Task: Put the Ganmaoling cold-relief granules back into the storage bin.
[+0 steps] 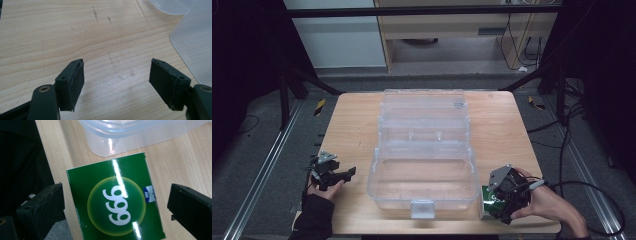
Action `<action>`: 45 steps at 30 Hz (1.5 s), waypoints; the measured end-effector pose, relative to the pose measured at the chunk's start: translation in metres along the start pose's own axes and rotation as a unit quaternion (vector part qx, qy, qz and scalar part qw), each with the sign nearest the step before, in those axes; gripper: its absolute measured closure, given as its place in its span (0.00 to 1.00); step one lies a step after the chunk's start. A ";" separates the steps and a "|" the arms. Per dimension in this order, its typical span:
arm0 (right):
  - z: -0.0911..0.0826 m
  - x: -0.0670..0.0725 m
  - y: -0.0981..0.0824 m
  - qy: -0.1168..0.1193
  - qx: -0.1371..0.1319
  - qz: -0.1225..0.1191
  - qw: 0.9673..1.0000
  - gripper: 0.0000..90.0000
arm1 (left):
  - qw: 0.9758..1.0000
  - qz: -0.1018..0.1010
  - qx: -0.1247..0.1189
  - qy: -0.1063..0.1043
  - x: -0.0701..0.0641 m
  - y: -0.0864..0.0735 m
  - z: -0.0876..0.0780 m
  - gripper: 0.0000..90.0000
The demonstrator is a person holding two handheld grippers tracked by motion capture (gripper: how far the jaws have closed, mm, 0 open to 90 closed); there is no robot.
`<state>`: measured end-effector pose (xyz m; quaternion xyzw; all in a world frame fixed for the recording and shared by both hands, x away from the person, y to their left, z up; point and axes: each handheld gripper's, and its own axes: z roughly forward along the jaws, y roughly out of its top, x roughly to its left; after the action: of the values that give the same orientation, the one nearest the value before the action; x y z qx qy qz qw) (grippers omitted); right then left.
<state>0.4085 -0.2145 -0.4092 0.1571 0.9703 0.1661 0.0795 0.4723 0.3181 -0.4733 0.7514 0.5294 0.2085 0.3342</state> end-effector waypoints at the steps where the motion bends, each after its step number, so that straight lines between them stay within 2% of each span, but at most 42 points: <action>1: 0.001 0.000 0.000 0.000 0.002 -0.006 1.000 0.02 | 1.000 0.000 0.000 0.000 0.000 0.000 0.000 0.30; 13: 0.016 -0.002 -0.004 0.007 0.018 -0.004 1.000 0.02 | 1.000 0.001 0.000 0.000 0.000 0.000 0.000 0.30; 17: 0.020 -0.001 -0.002 0.009 0.021 -0.014 1.000 0.02 | 1.000 0.001 0.001 0.000 0.000 0.000 0.001 0.31; 23: 0.027 0.000 0.001 0.014 0.040 -0.015 0.999 0.03 | 1.000 0.000 0.000 0.001 0.001 0.000 0.000 0.30; 25: 0.028 -0.001 0.001 0.014 0.045 -0.026 0.999 0.04 | 1.000 -0.001 -0.001 0.000 0.000 0.000 0.000 0.30; 28: 0.030 -0.001 0.002 0.015 0.053 -0.028 0.998 0.04 | 1.000 0.000 0.000 0.001 0.000 0.000 0.000 0.30; 34: 0.035 -0.002 -0.002 0.017 0.053 -0.023 0.998 0.06 | 1.000 -0.001 0.000 0.001 0.000 0.000 0.000 0.31; 36: 0.036 -0.003 -0.004 0.018 0.049 -0.030 0.998 0.07 | 1.000 0.001 0.000 0.000 0.000 0.000 0.000 0.31; 38: 0.036 -0.002 -0.004 0.019 0.050 -0.024 0.998 0.08 | 1.000 0.000 0.000 0.001 0.000 0.000 0.000 0.30; 40: 0.037 -0.003 -0.005 0.019 0.053 -0.034 0.998 0.09 | 1.000 0.001 0.000 0.001 0.000 0.000 0.000 0.30; 45: 0.034 -0.005 -0.006 0.027 0.053 -0.031 0.998 0.14 | 1.000 0.001 0.000 0.001 0.000 0.000 0.000 0.30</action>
<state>0.4184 -0.2109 -0.4426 0.1268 0.9839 0.1159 0.0494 0.4727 0.3185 -0.4731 0.7514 0.5292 0.2093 0.3338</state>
